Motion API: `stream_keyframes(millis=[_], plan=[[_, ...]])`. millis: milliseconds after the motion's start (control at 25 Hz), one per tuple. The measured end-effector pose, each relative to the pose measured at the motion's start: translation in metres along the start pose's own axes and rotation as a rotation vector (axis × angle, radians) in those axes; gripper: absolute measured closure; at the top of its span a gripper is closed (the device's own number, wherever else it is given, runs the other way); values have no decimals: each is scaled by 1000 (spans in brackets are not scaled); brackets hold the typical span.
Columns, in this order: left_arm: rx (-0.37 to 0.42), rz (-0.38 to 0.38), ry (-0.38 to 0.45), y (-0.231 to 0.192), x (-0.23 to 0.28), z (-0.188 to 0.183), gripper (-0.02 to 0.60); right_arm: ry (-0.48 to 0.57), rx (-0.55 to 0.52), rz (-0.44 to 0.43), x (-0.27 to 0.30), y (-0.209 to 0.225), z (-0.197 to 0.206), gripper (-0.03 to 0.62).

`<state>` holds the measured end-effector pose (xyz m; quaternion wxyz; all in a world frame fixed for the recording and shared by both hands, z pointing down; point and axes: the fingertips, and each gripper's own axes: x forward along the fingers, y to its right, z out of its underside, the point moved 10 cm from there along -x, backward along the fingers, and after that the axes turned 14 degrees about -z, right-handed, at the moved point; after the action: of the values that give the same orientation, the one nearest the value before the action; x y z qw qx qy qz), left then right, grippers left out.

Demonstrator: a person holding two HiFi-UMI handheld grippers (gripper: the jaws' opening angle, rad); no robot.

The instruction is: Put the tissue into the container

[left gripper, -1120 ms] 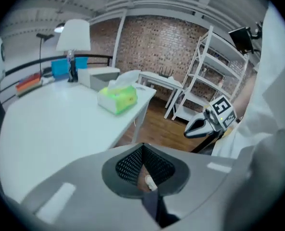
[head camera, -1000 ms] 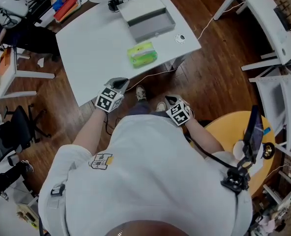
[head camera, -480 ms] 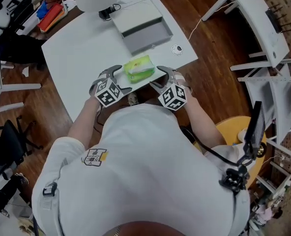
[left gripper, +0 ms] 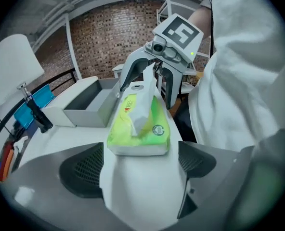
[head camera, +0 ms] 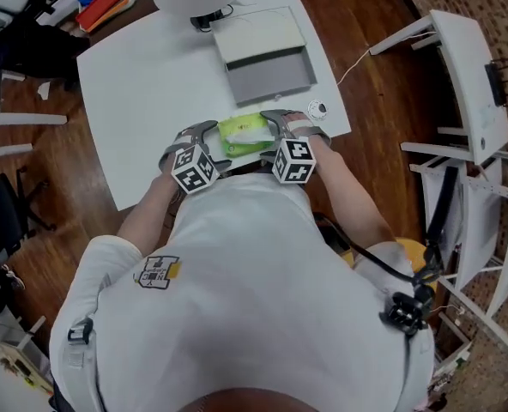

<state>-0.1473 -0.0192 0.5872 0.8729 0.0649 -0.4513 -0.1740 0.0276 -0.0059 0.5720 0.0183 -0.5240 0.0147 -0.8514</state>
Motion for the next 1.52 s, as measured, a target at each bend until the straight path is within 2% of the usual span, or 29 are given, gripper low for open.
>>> stream_keyframes(millis=[200,280,320,520,760,1120,1240,1520], plan=[[-73,-22,-77,6,6,10,112,-26,-97,-105,23,15,2,112],[-88,-21,-90,8,7,11,112,-32,-116,-125,26,17,3,182],[-95,-21,-95,8,7,11,112,-26,-119,-130,26,18,2,193],[-131,-35,-102,5,8,13,113,27,-116,-127,20,23,1,248],[-133,-46,-79,1,15,6,127,75,-118,-81,-9,36,-1,255],[-149,-93,-6,-13,21,-13,431,125,-103,12,-50,71,1,256],[-147,-115,14,-20,20,-19,581,120,-92,34,-59,84,6,256],[-159,-117,19,-23,27,-30,581,102,-98,68,-76,111,18,258]])
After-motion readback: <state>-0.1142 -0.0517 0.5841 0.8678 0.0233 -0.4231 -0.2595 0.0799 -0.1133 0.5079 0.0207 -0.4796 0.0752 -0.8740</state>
